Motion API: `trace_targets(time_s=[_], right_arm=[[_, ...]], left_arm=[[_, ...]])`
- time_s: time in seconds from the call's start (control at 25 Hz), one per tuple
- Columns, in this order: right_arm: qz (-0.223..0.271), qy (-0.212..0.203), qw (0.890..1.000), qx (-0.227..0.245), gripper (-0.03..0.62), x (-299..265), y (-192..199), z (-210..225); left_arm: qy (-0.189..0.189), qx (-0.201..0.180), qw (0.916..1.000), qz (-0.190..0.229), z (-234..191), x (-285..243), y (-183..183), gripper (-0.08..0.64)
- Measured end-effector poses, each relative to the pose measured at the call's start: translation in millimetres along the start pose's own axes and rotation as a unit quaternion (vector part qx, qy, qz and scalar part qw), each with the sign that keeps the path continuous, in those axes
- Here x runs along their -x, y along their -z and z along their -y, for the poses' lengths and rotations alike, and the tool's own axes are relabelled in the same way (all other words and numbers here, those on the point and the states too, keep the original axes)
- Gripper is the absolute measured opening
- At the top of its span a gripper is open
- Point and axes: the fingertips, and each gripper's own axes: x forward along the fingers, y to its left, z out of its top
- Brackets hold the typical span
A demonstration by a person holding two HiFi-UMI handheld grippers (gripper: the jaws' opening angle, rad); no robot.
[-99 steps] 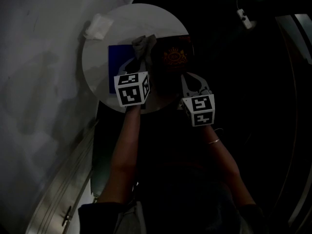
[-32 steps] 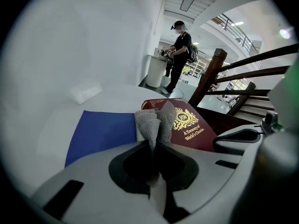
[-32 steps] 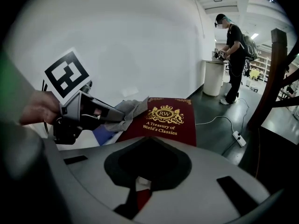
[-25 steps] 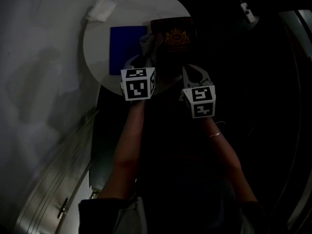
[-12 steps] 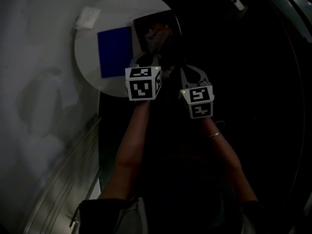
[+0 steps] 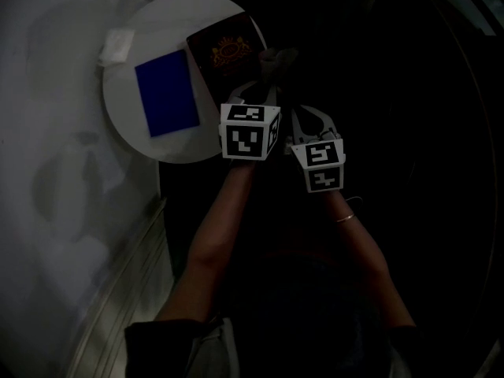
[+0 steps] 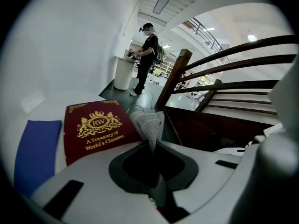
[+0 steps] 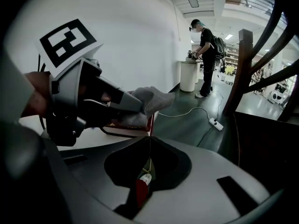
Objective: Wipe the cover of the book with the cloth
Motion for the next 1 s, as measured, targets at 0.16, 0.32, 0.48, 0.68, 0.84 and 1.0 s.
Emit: trace_targets(time_s=[0.16, 0.32, 0.48, 0.68, 0.84, 1.0], right_arm=[[-0.003, 0.006, 1.000, -0.003, 0.029, 1, 4, 5], [-0.005, 0.003, 1.000, 0.001, 0.029, -3, 2, 1], [-0.007, -0.010, 1.000, 0.015, 0.029, -8, -2, -9], [-0.010, -0.032, 0.999, 0.041, 0.029, -18, -7, -25], [-0.015, -0.047, 0.997, 0.060, 0.029, -25, -9, -38], [-0.017, -0.063, 0.995, 0.077, 0.029, -30, -12, -53]], left_arm=[[0.009, 0.001, 0.9999, -0.014, 7, -13, 8, 0.034], [0.001, -0.015, 0.9994, -0.031, 0, -18, 20, 0.034], [-0.010, -0.015, 0.9991, -0.038, -9, -10, 30, 0.034], [-0.031, 0.010, 0.9989, -0.035, -28, 5, 39, 0.034], [-0.052, 0.031, 0.9977, -0.029, -49, 19, 49, 0.034], [-0.074, 0.051, 0.9958, -0.022, -68, 33, 59, 0.034]])
